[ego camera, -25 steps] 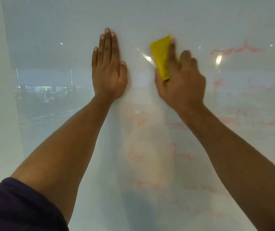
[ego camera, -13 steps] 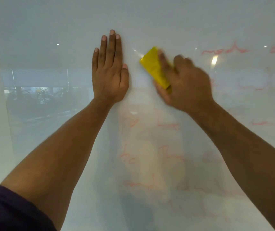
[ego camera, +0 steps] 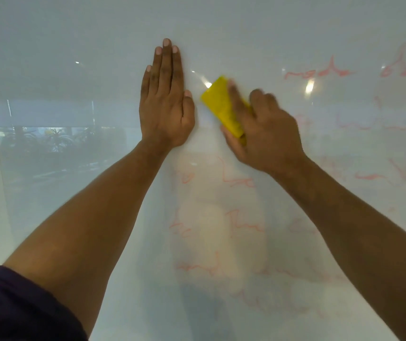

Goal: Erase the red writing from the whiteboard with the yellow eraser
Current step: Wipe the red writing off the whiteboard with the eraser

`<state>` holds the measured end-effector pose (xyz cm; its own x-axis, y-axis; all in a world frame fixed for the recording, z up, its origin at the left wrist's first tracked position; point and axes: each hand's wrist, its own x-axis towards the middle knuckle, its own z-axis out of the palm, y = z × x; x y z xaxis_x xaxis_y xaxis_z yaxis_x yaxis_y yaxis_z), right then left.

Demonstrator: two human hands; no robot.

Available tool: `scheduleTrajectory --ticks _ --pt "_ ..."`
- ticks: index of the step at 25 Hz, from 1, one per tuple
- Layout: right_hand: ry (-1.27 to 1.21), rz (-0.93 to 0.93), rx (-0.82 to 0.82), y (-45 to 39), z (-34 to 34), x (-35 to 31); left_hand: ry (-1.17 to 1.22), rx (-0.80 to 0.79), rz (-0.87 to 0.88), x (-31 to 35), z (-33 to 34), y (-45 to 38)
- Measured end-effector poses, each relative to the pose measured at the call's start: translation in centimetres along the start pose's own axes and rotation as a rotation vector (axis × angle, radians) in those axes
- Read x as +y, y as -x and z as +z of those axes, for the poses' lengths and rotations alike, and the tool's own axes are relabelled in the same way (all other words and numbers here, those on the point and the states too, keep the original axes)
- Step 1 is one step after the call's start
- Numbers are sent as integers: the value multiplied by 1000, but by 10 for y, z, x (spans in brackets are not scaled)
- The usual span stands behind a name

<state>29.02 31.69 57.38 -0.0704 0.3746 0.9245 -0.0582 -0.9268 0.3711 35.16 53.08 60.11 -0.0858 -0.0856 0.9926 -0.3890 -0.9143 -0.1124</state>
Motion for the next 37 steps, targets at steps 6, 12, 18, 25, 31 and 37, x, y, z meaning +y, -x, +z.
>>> scheduleTrajectory --ticks 6,12,18,25,31,37 --pt "2 374 15 -5 -9 30 13 10 9 18 3 0" --pt "27 336 32 -3 -21 63 14 20 25 26 7 0" --pt "100 119 -26 -5 -23 81 -4 34 24 29 6 1" --pt "156 -12 -36 13 -20 75 1 16 47 34 6 0" --pt "101 13 -46 30 -21 70 15 -3 116 54 8 -5" --pt "90 423 -61 32 -28 103 -8 -5 107 93 17 -12"
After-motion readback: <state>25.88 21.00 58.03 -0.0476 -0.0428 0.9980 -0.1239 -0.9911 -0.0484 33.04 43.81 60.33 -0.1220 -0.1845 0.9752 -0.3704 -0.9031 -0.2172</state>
